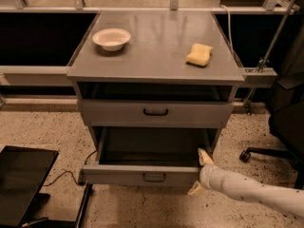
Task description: Open middle drawer
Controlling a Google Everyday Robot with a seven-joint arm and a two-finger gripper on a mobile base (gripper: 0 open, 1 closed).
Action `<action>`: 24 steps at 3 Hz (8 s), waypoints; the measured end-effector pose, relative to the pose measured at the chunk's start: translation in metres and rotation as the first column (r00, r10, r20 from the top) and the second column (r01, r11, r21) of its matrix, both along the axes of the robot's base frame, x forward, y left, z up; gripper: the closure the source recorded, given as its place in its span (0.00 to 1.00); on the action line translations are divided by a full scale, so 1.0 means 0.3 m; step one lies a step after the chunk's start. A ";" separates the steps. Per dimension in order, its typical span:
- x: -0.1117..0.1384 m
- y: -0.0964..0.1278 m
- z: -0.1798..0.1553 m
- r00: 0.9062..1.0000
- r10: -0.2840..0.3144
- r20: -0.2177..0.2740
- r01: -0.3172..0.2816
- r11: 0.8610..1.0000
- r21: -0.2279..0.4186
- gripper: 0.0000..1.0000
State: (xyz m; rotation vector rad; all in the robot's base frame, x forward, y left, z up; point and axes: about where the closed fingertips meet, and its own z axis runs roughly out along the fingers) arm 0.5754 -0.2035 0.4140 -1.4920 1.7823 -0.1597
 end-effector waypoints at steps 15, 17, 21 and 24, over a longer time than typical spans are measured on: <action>-0.059 -0.023 0.009 0.997 -0.071 0.028 0.074 0.992 -0.104 1.00; -0.104 -0.020 0.005 0.995 -0.088 0.040 0.092 0.991 -0.095 1.00; -0.262 0.018 0.007 0.991 -0.124 0.041 0.125 0.991 -0.036 1.00; -0.415 0.046 -0.009 0.982 -0.181 0.061 0.176 0.982 0.075 1.00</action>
Offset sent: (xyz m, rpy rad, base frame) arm 0.0147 -0.0011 -0.0078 -0.0084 0.0368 0.0068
